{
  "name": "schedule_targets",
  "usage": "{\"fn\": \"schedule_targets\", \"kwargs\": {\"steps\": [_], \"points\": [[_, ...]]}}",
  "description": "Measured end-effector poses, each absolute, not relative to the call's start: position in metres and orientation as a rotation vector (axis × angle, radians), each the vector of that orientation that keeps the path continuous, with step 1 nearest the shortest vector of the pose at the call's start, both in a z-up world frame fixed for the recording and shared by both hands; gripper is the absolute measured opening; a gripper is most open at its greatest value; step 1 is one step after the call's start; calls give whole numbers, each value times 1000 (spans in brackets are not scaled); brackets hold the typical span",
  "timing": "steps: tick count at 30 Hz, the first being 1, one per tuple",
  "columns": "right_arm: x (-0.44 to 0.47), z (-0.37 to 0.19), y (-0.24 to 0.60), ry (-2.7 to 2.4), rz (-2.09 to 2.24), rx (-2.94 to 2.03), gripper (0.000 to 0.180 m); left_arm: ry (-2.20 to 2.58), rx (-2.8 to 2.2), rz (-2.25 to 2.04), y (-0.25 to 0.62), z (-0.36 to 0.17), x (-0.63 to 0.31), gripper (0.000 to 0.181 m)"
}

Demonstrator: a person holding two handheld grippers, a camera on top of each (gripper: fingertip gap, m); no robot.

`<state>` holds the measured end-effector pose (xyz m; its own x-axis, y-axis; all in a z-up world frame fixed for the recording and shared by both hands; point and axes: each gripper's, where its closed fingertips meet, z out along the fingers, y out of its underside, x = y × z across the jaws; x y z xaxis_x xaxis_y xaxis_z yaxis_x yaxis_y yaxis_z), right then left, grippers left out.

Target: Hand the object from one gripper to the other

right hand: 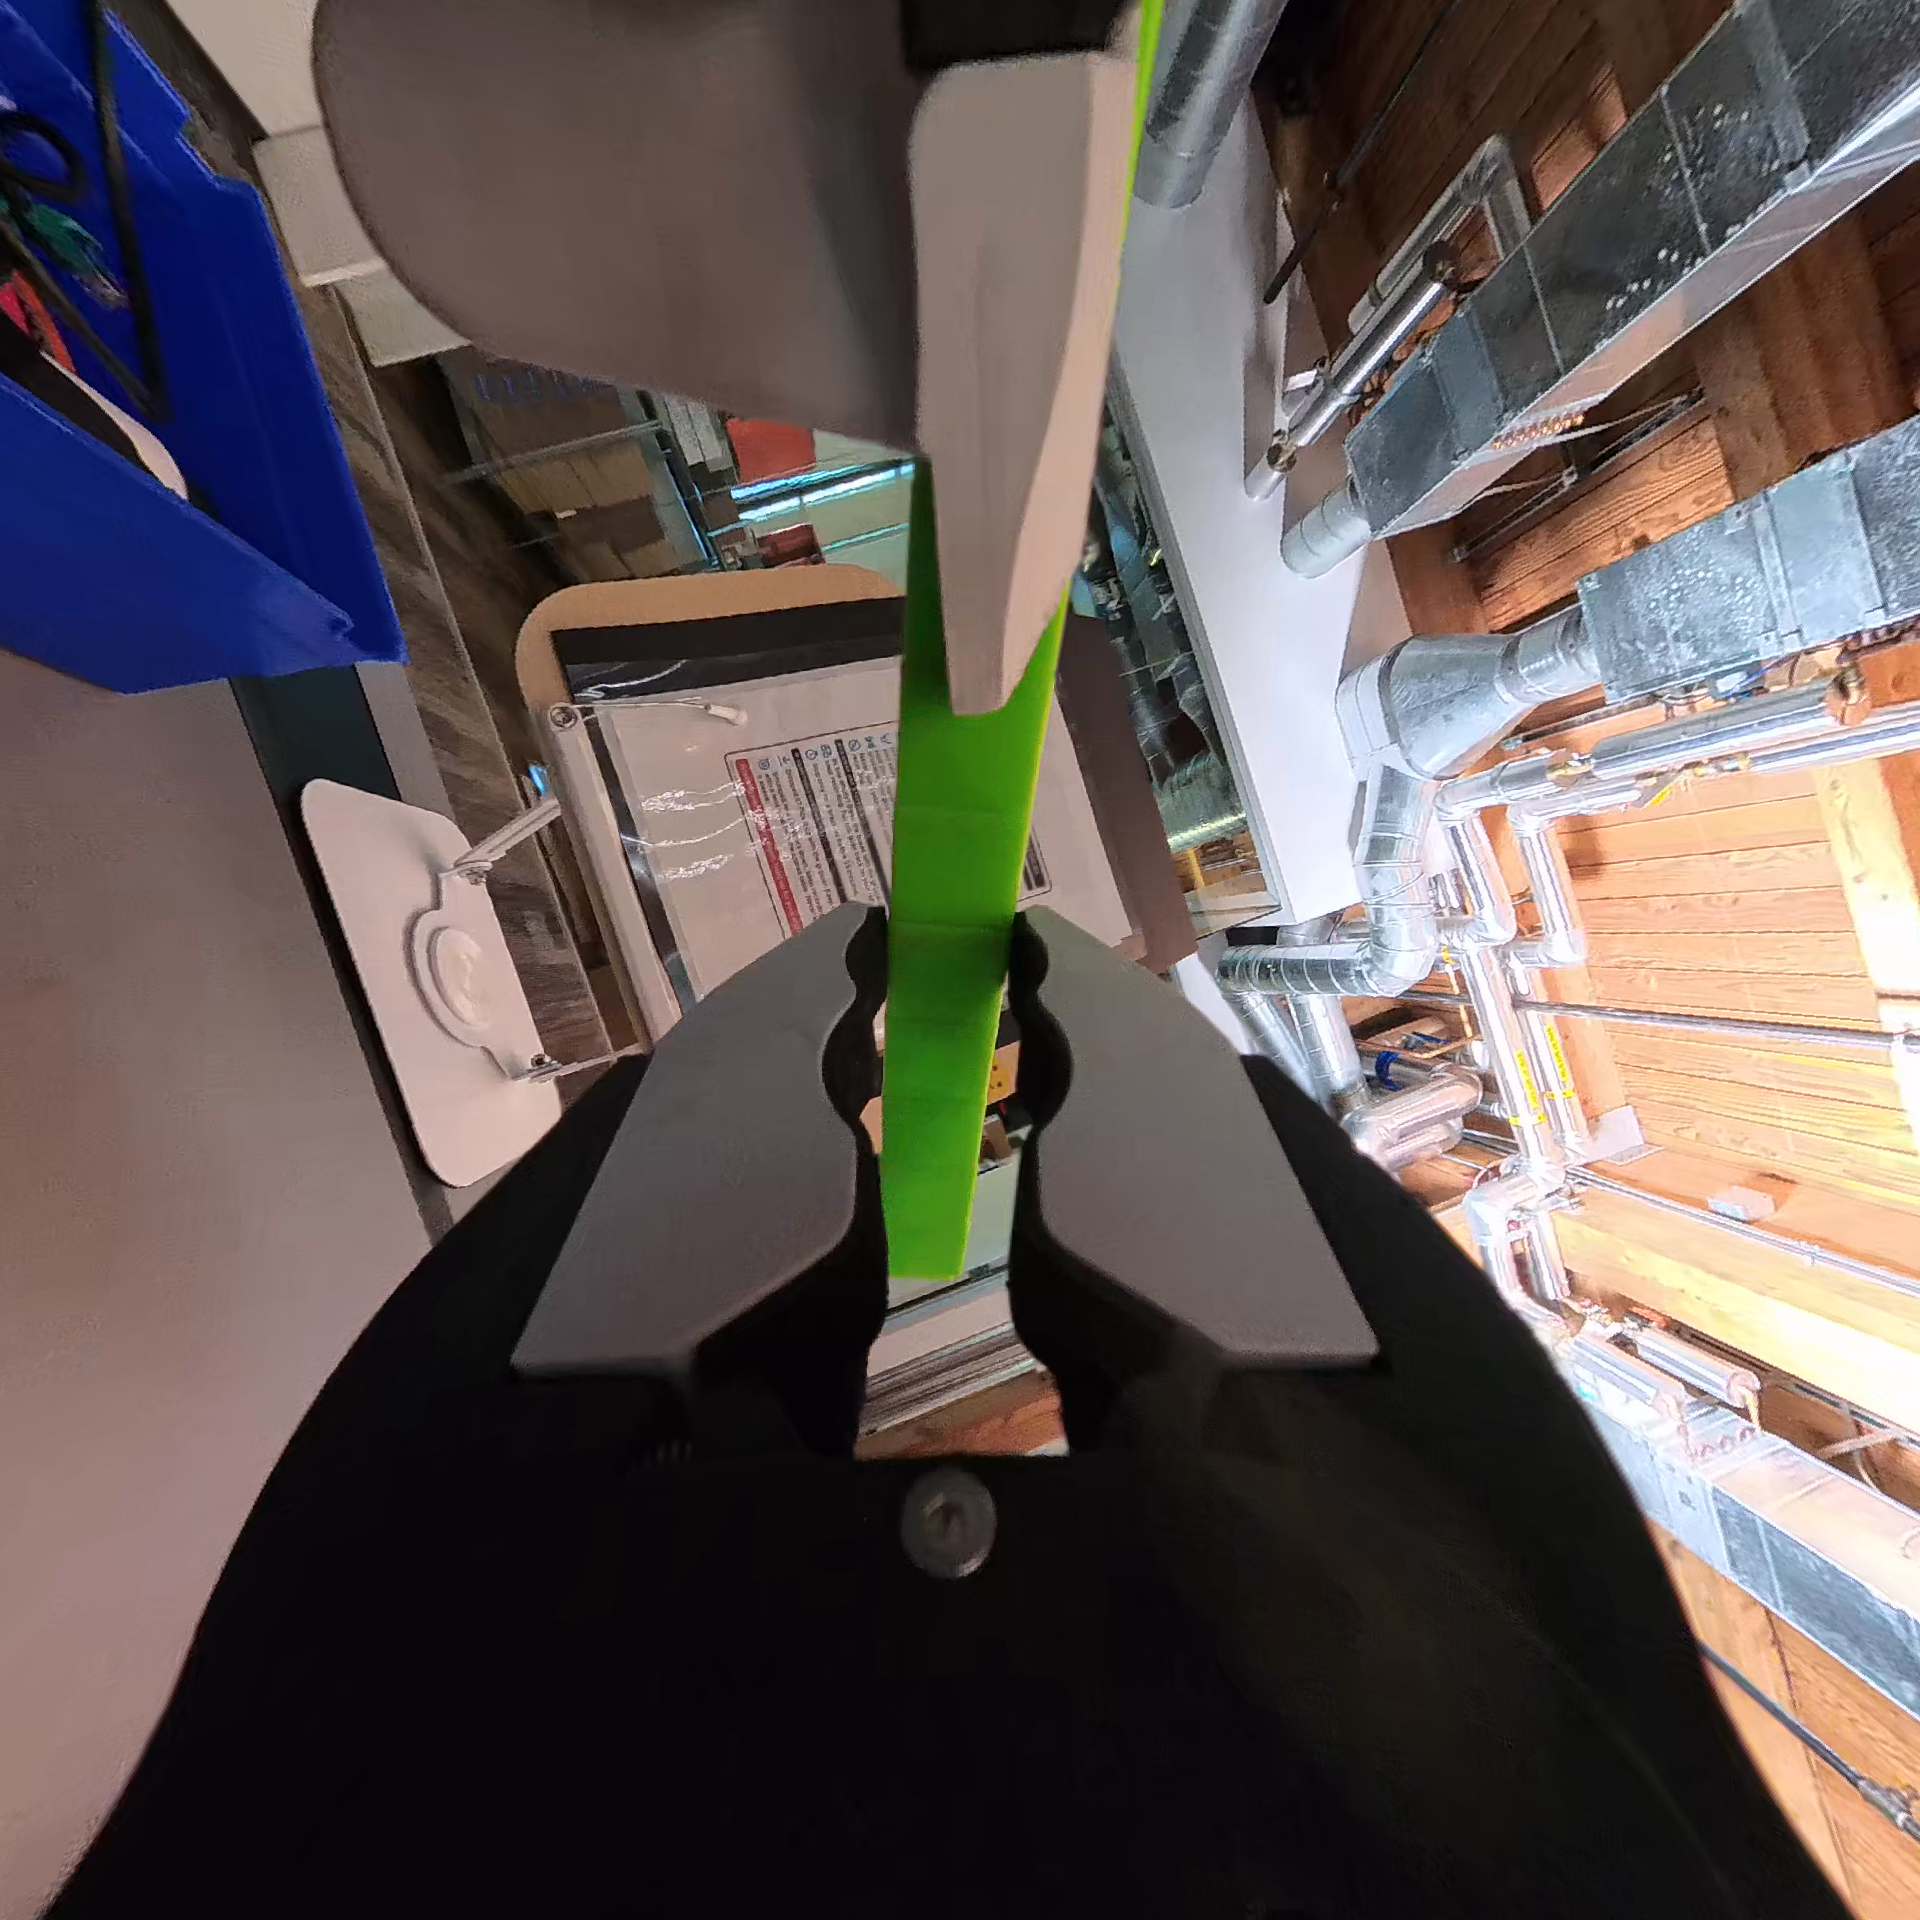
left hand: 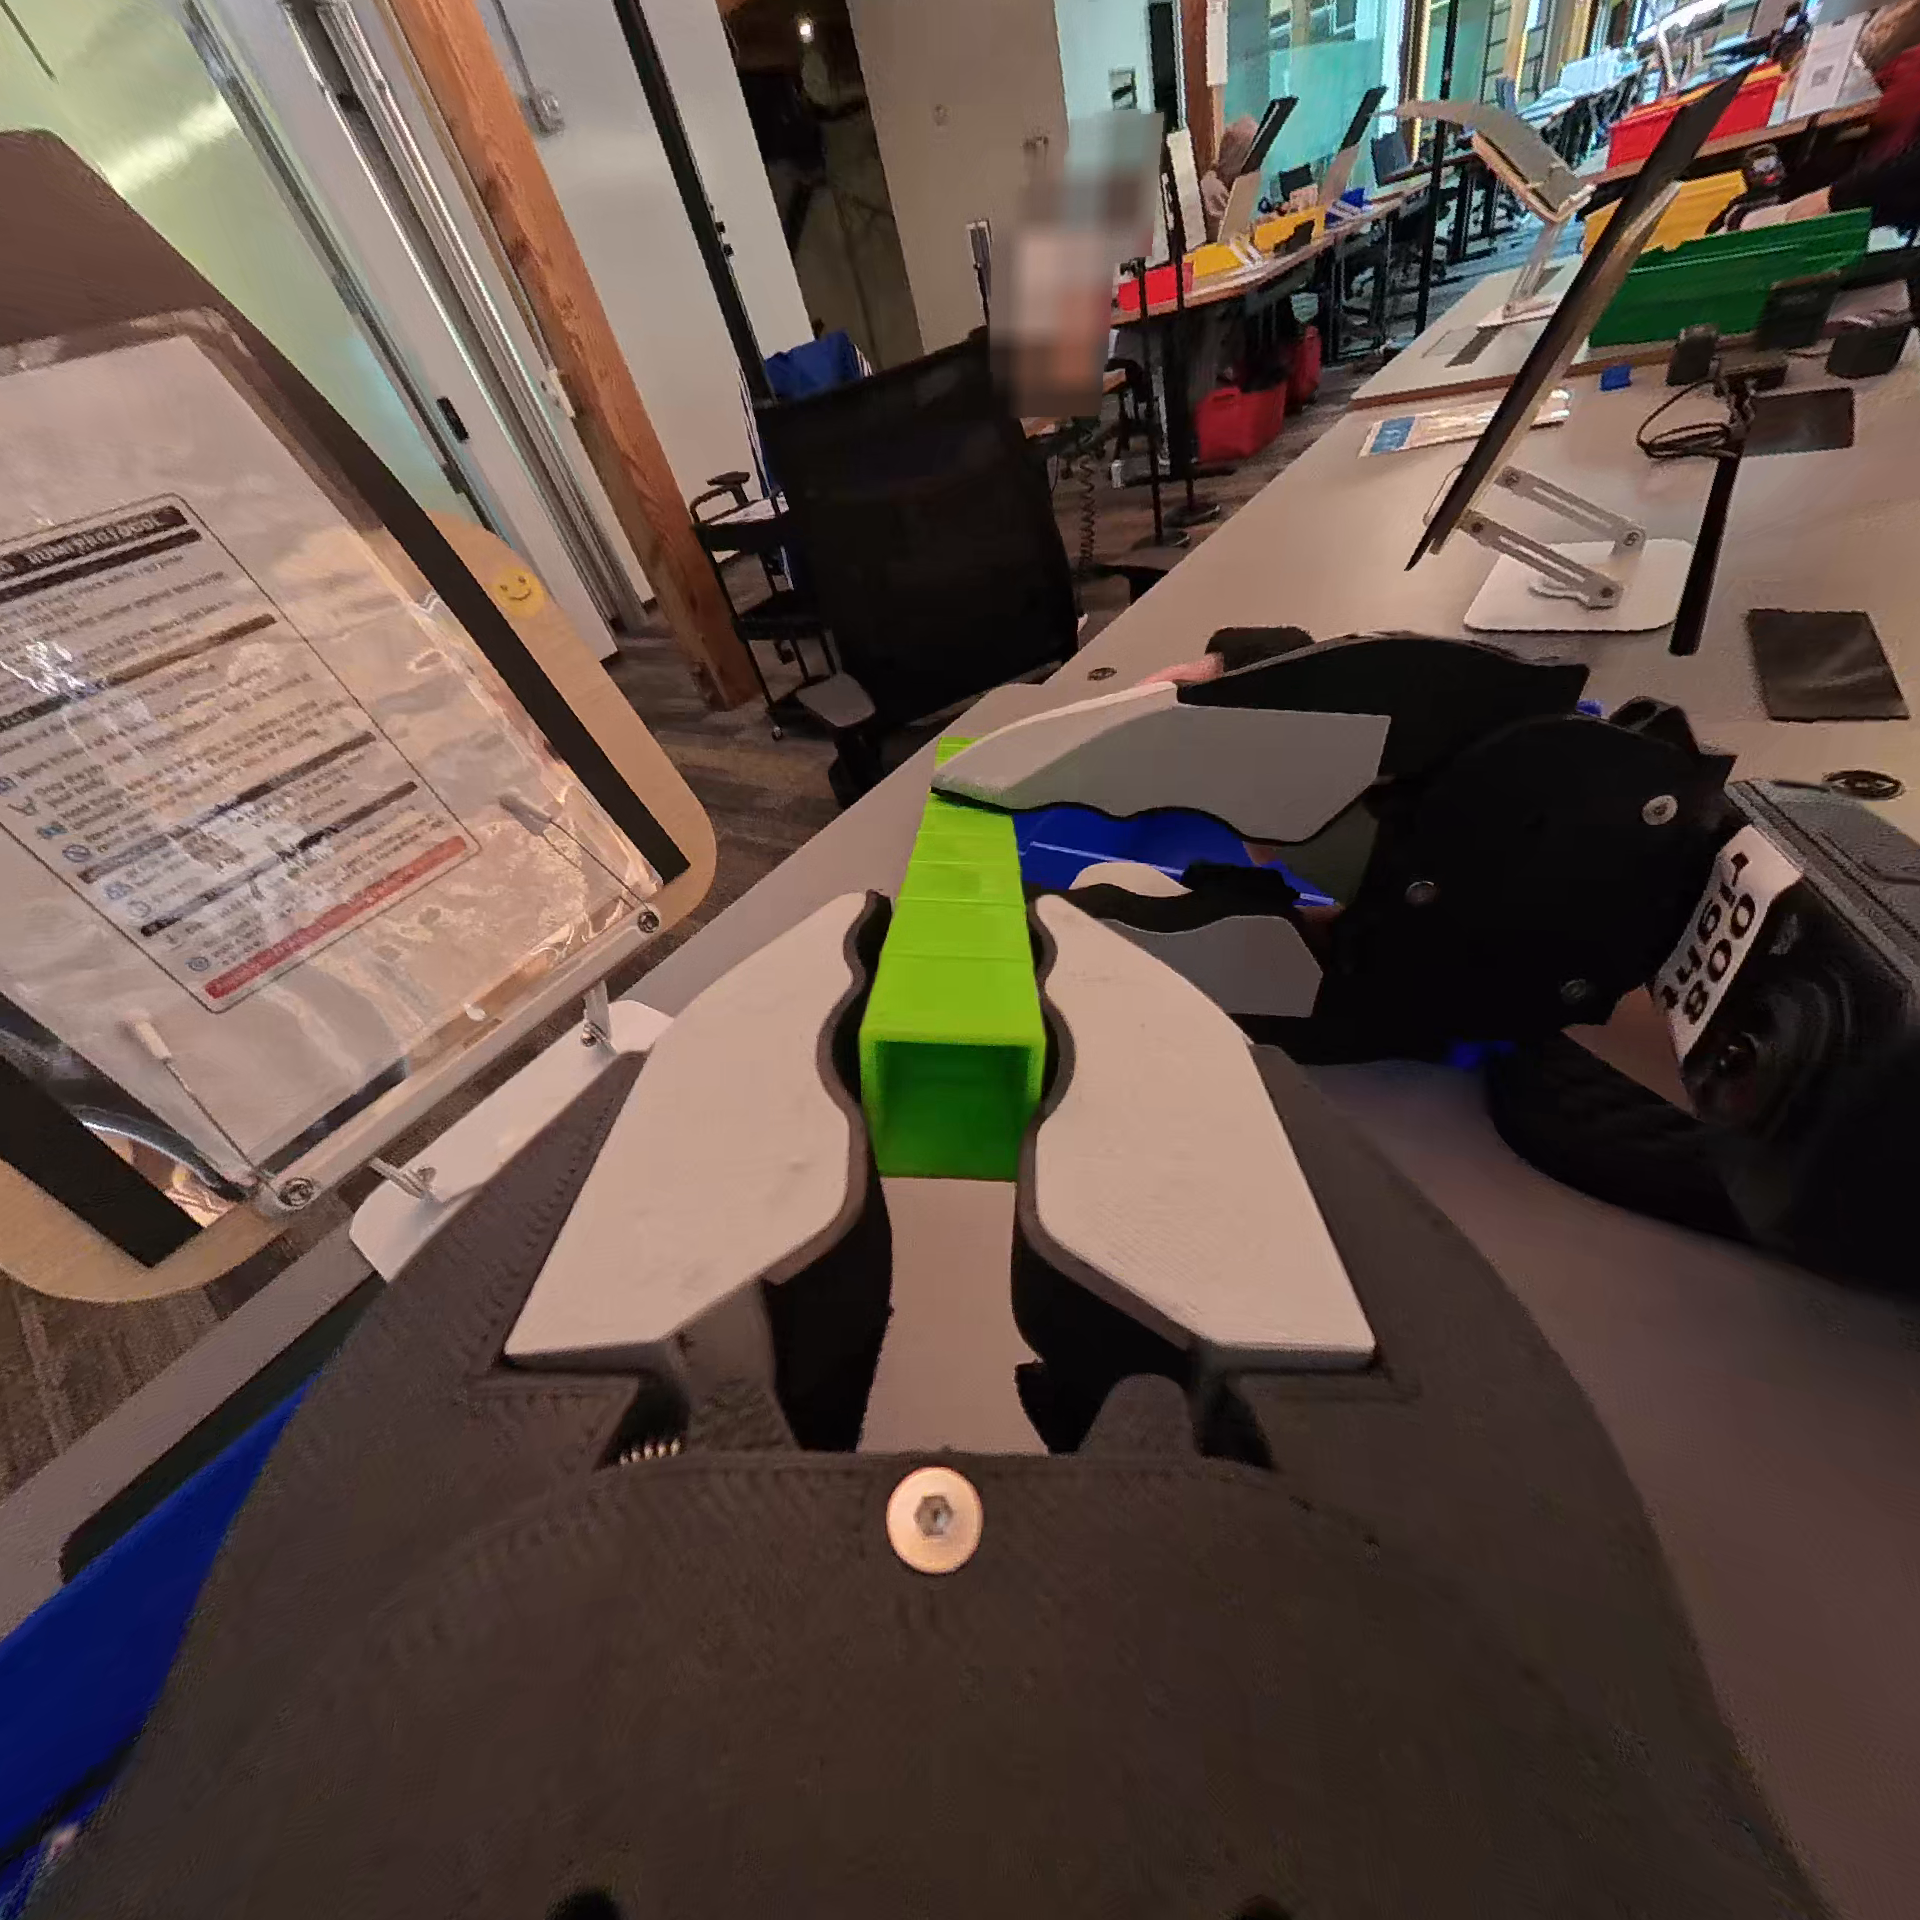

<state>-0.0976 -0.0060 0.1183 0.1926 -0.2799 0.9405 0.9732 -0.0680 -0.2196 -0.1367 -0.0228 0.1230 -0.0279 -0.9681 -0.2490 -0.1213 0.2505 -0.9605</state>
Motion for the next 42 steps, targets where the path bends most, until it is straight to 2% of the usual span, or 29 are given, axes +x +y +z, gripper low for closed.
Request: {"fn": "schedule_targets", "kwargs": {"steps": [6, 9, 12, 17, 23, 28, 32, 35, 37, 41, 42], "points": [[-97, 122, -8, -785, -1251, -1093, 29, 1356, -1120, -1009, -8, 129, -140, 24], [-96, 128, -12, -721, -1154, -1114, 37, 1284, -1151, -1155, 6, 141, -149, 24], [-96, 142, -22, -629, -988, -1097, 39, 1175, -1158, -1358, 23, 159, -166, 24], [-90, 158, -34, -413, -392, -1142, 37, 999, -1005, -1842, 29, 197, -200, 24], [-99, 189, -62, -237, 526, -1071, 54, 1028, -855, -2250, 17, 202, -208, 24], [-112, 209, -85, -227, 816, -989, 58, 1089, -801, -2354, 0, 190, -194, 24], [-123, 210, -85, -219, 820, -1015, 58, 1104, -782, -2397, -14, 182, -183, 23], [-120, 207, -80, -173, 773, -1036, 50, 1122, -776, -2364, -22, 177, -176, 24], [-114, 202, -76, -130, 737, -1045, 22, 1130, -783, -2341, -26, 174, -172, 24], [-98, 200, -74, -47, 793, -1007, 22, 1210, -836, -2309, -34, 160, -162, 24], [-92, 199, -74, -47, 783, -1015, 22, 1258, -862, -2299, -37, 156, -160, 34]]}}
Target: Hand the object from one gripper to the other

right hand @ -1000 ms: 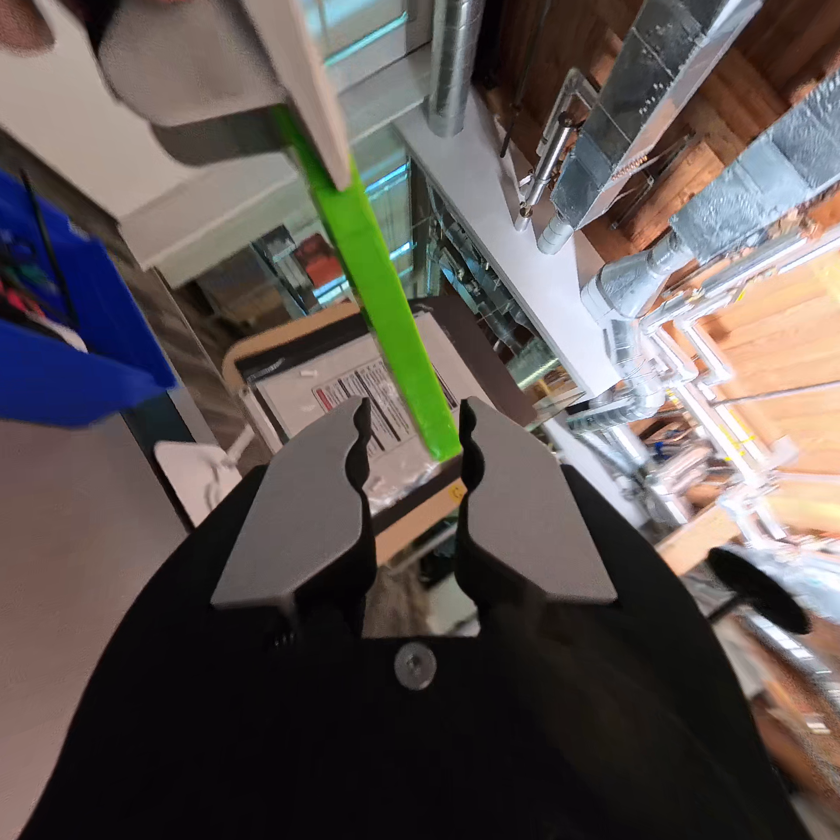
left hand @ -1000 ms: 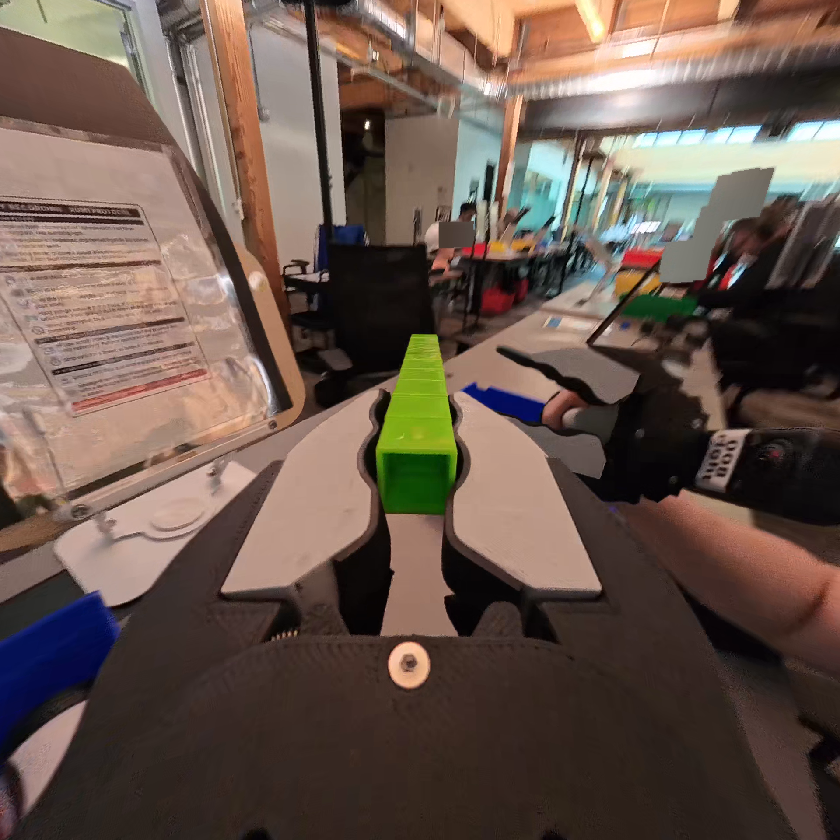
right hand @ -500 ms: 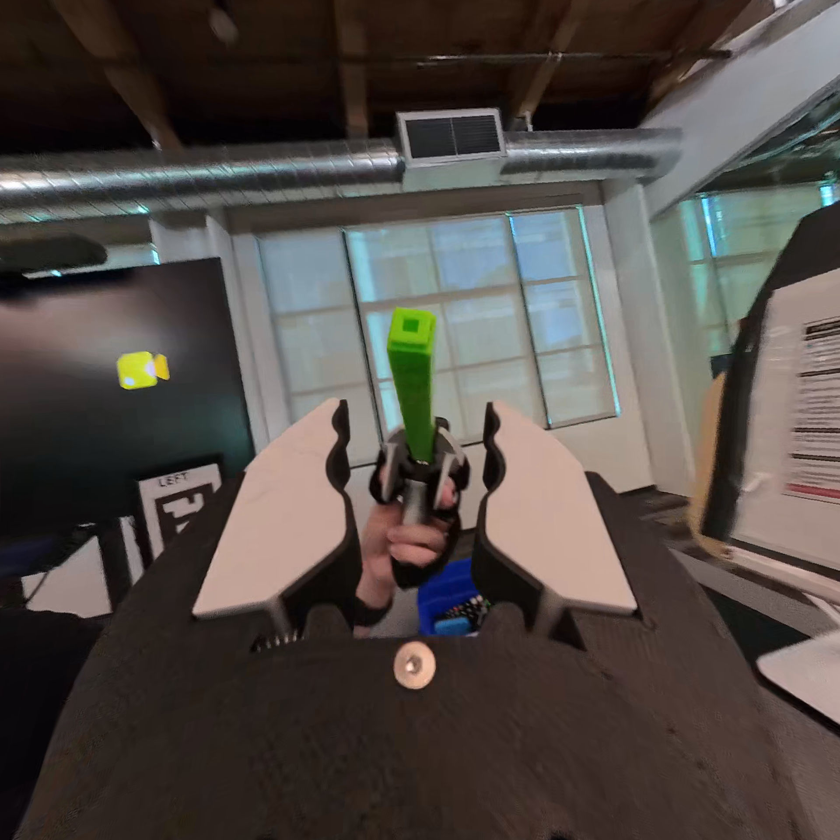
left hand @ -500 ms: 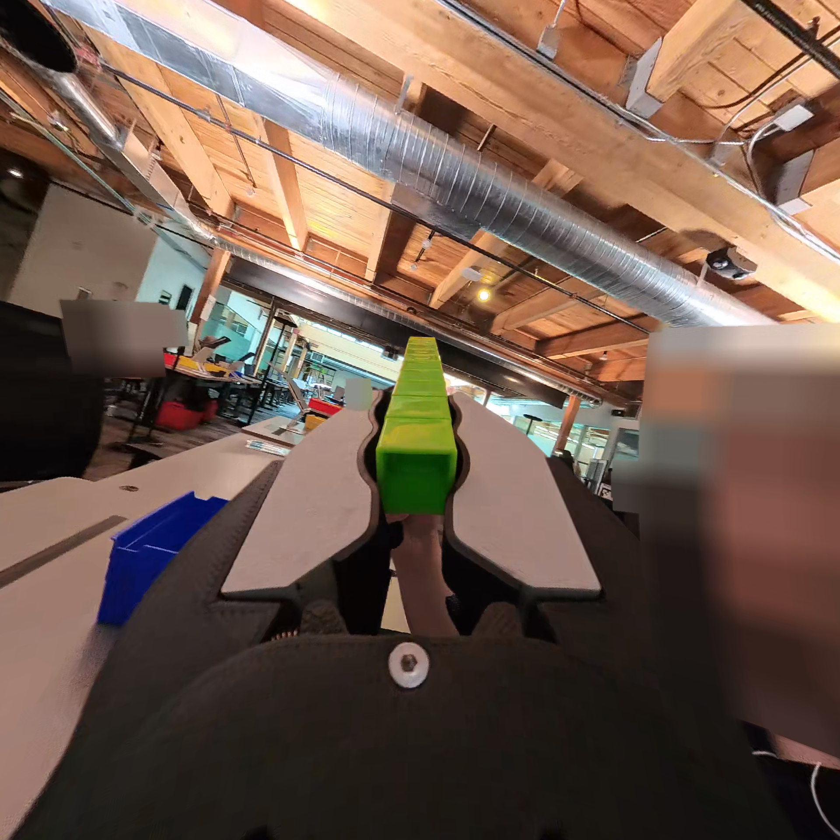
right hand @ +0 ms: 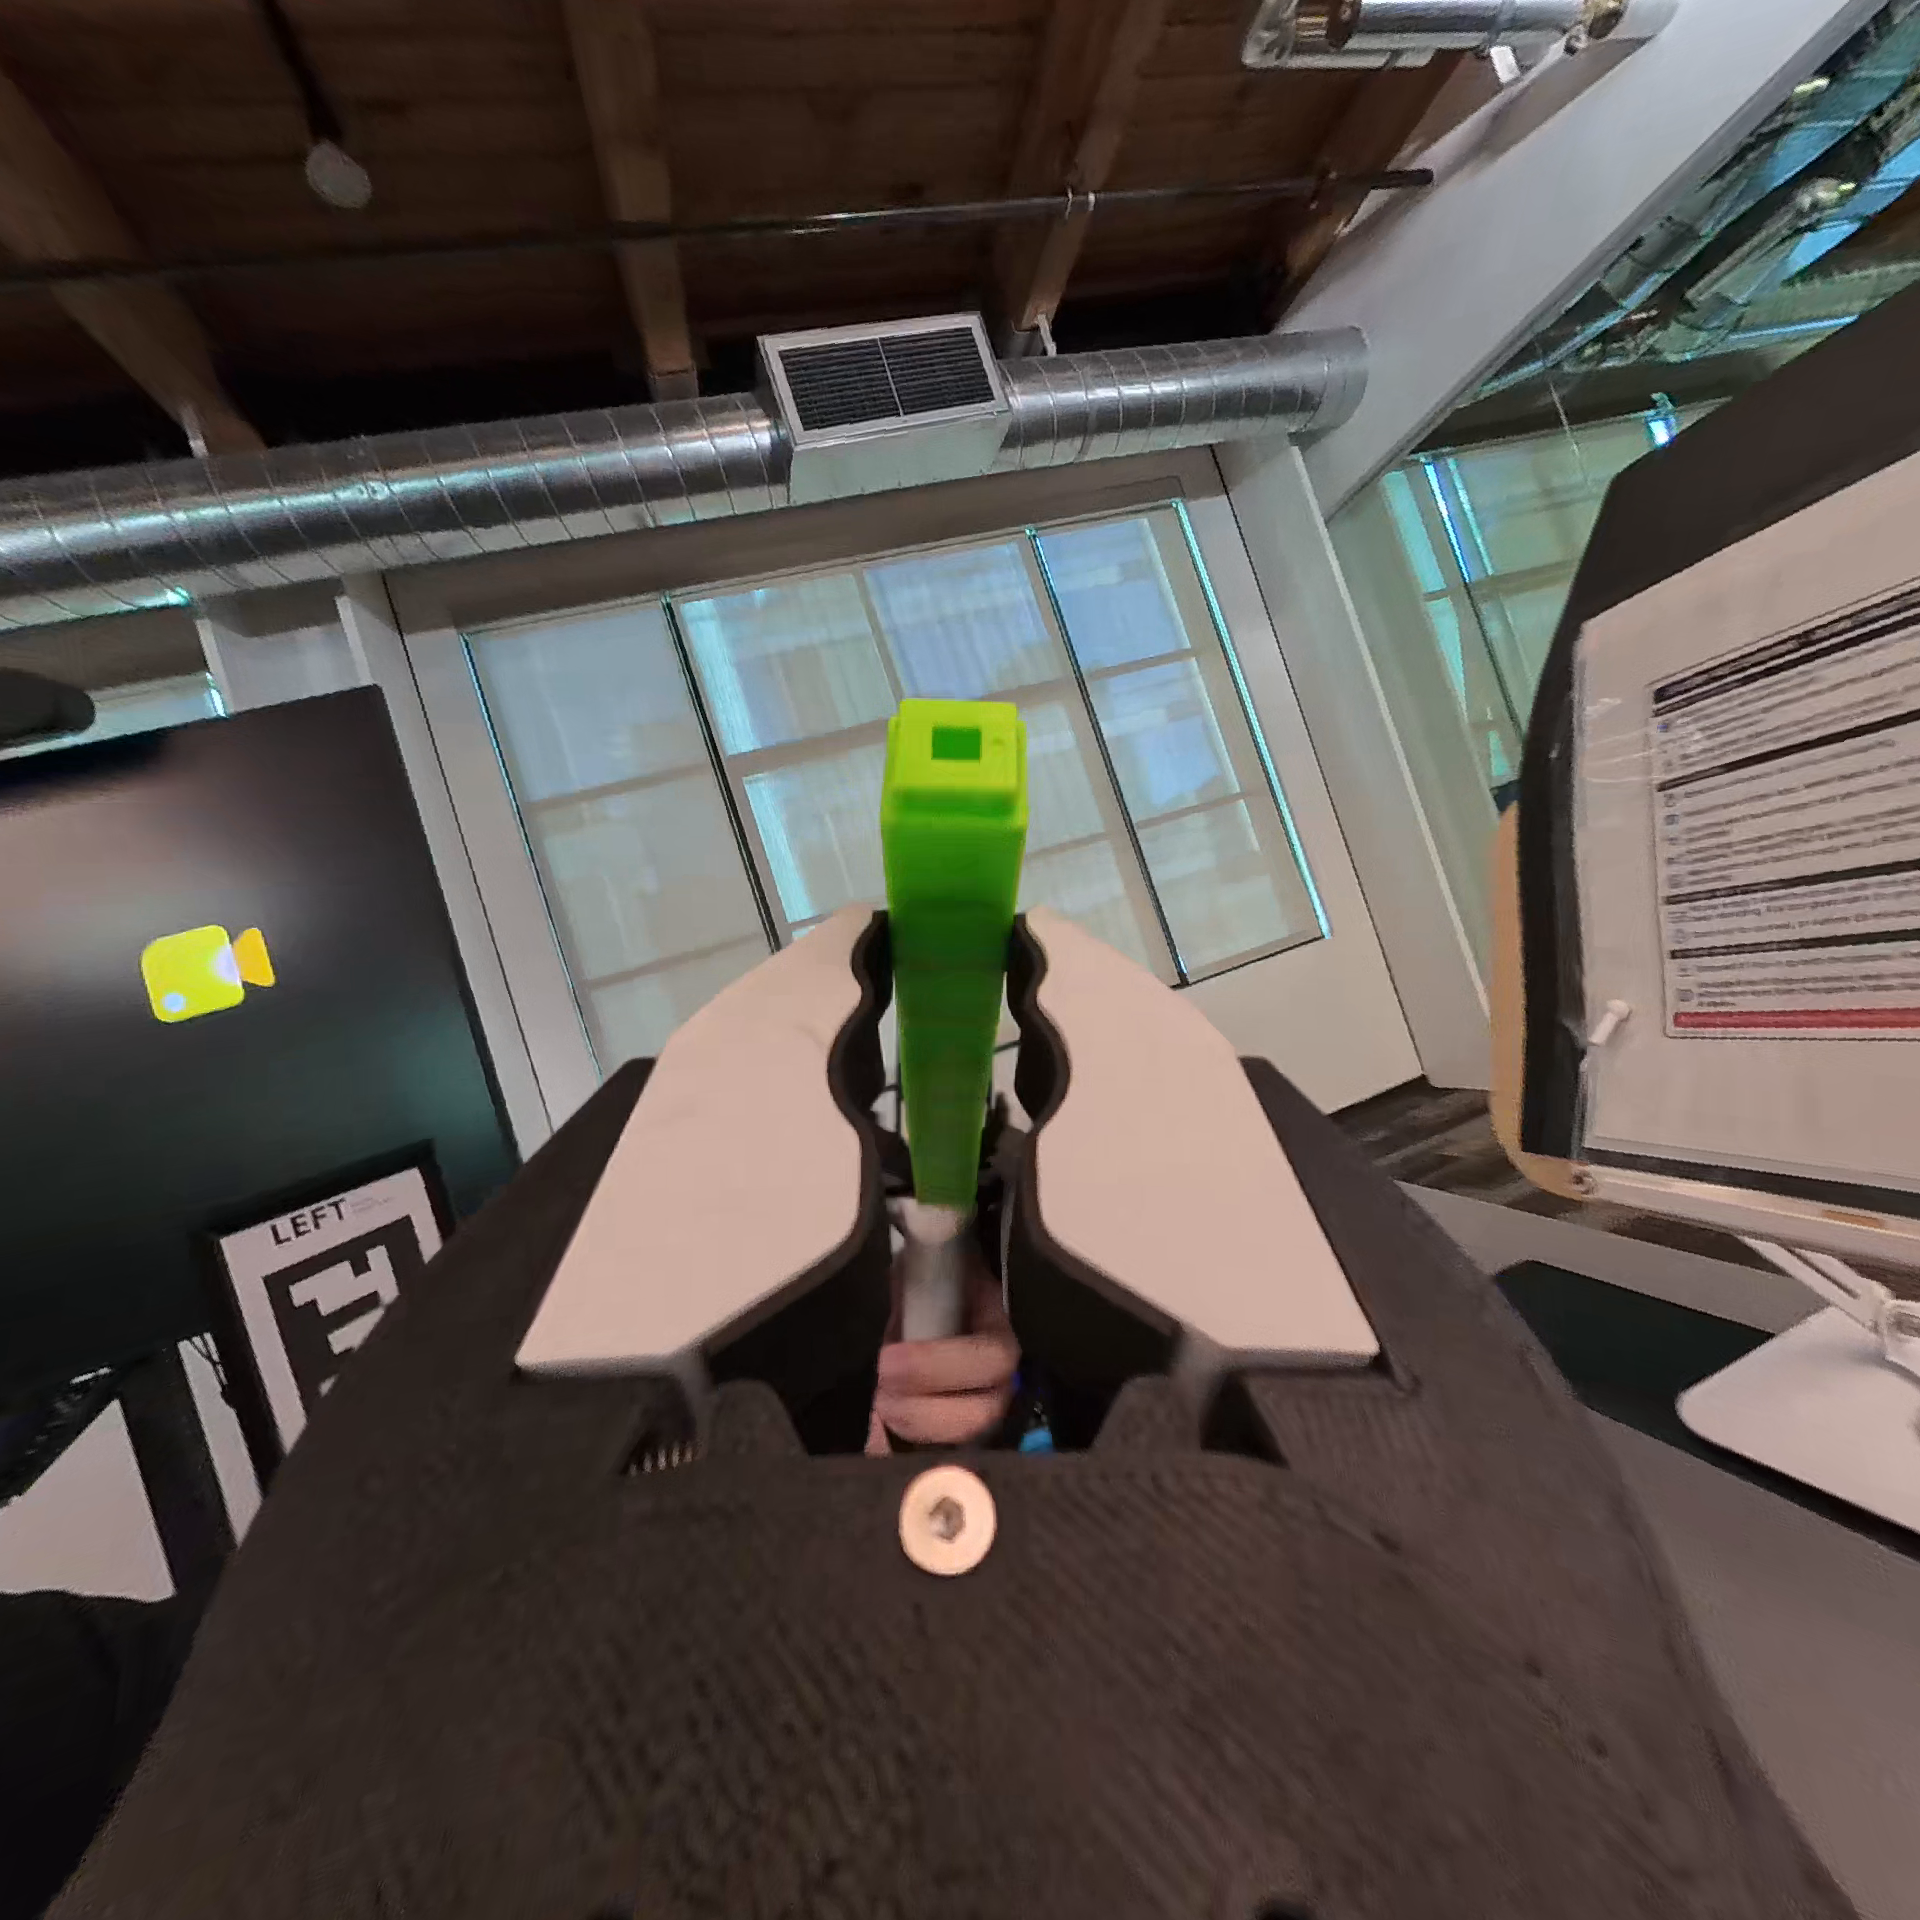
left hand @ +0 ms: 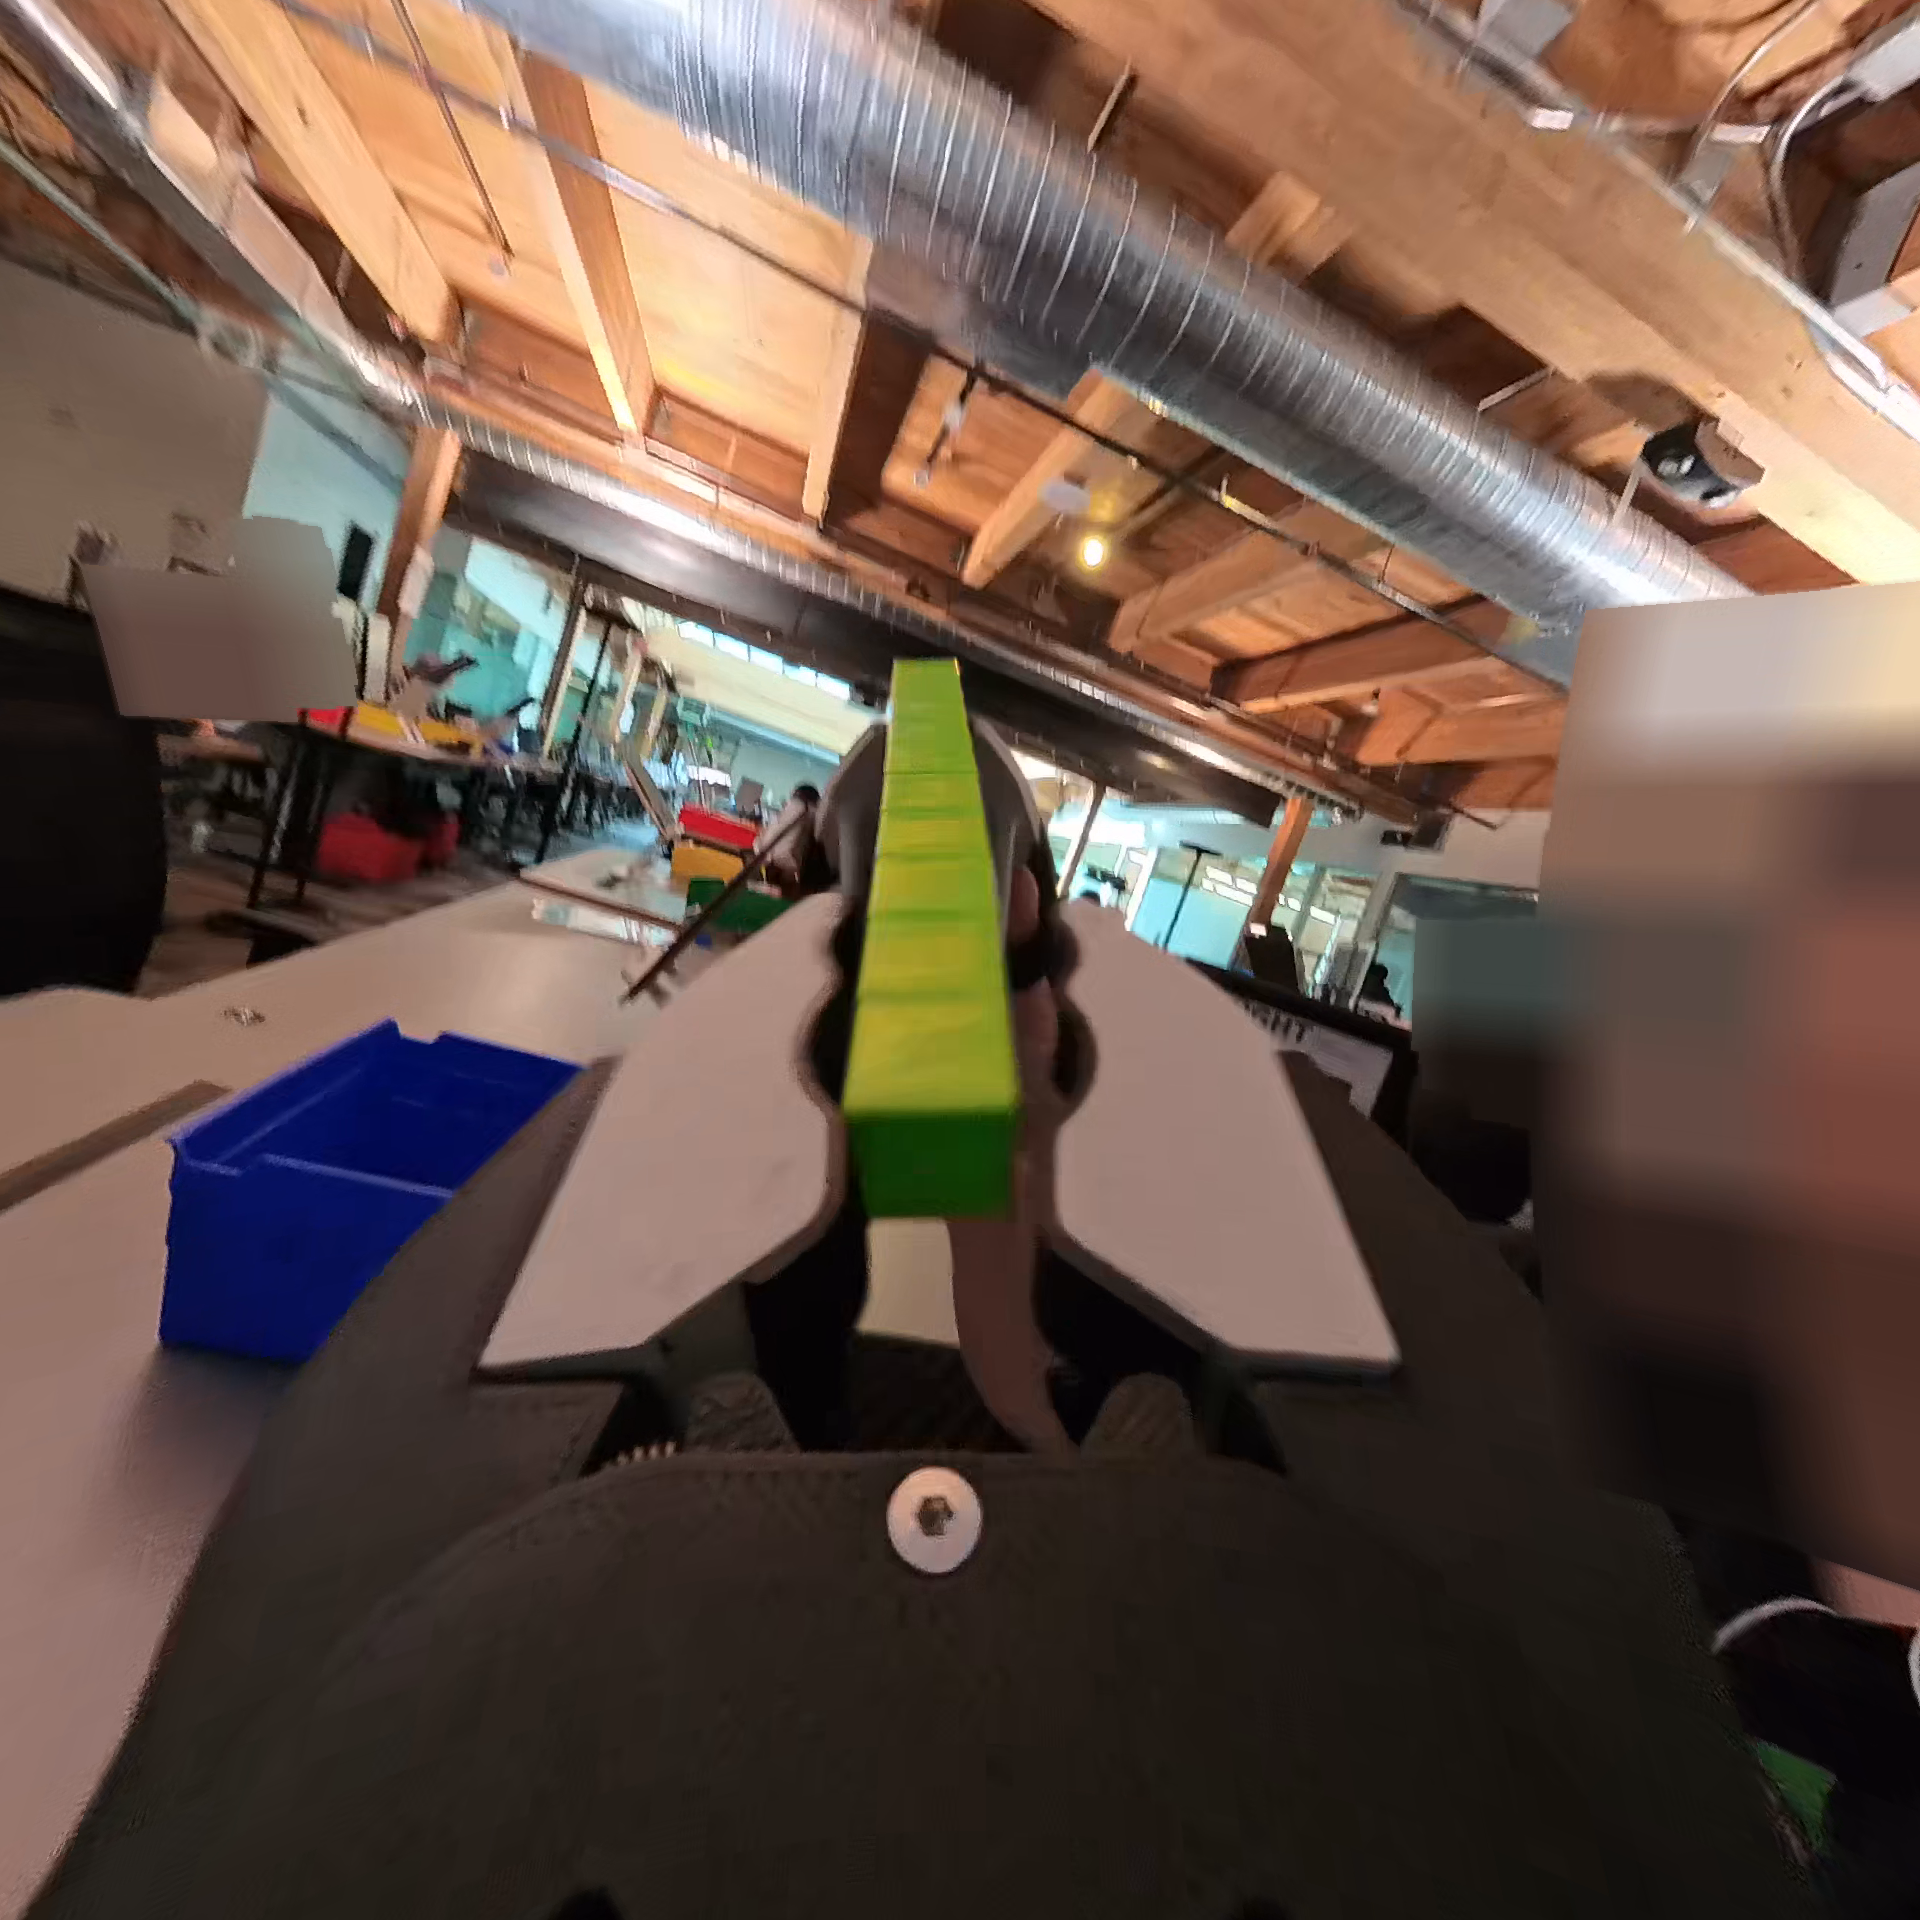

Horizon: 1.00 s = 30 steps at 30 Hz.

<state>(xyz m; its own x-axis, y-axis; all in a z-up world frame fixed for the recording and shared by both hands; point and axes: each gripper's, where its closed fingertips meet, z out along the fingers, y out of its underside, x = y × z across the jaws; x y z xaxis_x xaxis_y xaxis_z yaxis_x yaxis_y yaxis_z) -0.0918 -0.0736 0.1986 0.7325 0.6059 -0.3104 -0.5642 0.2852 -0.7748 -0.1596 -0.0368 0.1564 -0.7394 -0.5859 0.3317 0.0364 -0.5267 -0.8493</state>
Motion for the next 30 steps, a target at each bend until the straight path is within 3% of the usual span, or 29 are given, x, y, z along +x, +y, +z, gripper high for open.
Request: {"fn": "schedule_targets", "kwargs": {"steps": [1, 2, 5, 18, 30], "points": [[-85, 197, -73, -56, 770, -1033, 22, 1307, -898, -2268, -38, 152, -157, 58], [-80, 195, -72, -79, 764, -1059, 21, 1354, -920, -2222, -38, 148, -155, 70], [-76, 171, -64, -213, 836, -1283, 22, 1410, -941, -2074, -29, 143, -158, 77], [-125, 80, -79, -823, 749, -1748, 22, 1712, -1063, -1731, -78, 103, -137, 59], [-146, 66, -73, -908, 738, -1772, 22, 1710, -1033, -1627, -88, 100, -132, 25]]}}
